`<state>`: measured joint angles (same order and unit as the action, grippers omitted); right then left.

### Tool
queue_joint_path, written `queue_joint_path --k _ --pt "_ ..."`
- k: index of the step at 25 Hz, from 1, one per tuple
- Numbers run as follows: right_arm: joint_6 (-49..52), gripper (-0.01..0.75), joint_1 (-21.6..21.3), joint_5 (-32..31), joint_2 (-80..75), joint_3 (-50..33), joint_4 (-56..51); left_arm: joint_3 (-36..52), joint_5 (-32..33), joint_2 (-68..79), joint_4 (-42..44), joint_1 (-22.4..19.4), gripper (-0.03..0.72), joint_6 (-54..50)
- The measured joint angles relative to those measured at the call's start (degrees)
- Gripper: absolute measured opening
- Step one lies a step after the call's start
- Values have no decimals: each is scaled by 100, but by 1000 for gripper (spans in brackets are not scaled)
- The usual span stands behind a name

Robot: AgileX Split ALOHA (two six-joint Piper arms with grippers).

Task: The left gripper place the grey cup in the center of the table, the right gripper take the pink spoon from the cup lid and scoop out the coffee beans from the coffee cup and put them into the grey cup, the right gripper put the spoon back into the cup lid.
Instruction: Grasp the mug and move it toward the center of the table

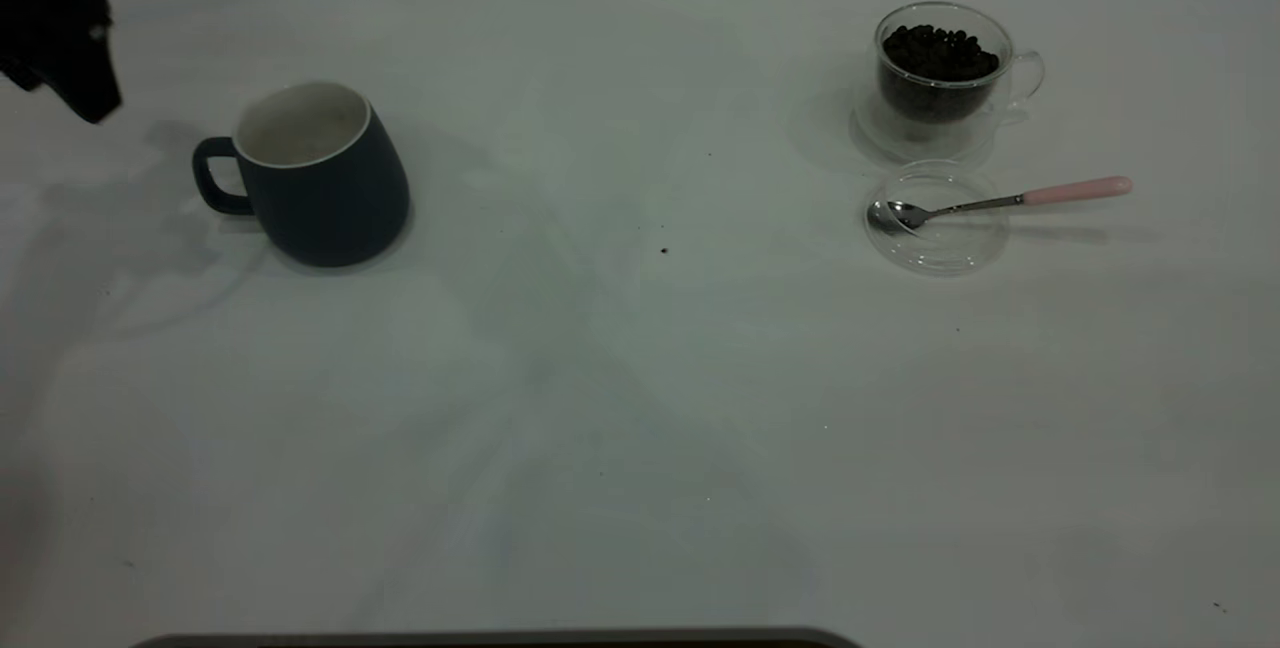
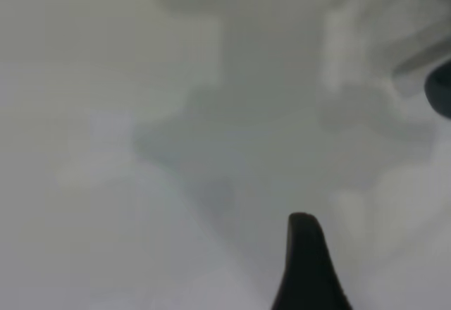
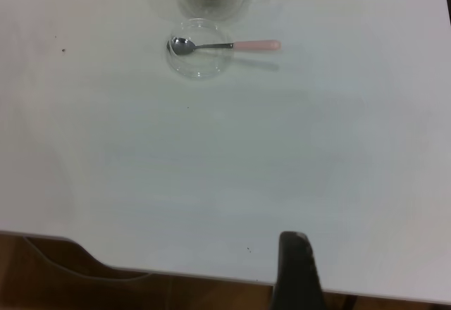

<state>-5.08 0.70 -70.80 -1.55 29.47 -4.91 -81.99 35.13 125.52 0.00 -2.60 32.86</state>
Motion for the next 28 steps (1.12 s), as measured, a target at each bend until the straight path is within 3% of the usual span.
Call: queue_joint_path --k 7,16,28 --pt "0 578 0 0 0 0 0 -97 0 137 -46 37 567 673" --pt "0 578 0 0 0 0 0 -124 76 171 -1184 350 567 4818" --pt "0 578 0 0 0 0 0 -129 110 496 -1166 384 567 5371"
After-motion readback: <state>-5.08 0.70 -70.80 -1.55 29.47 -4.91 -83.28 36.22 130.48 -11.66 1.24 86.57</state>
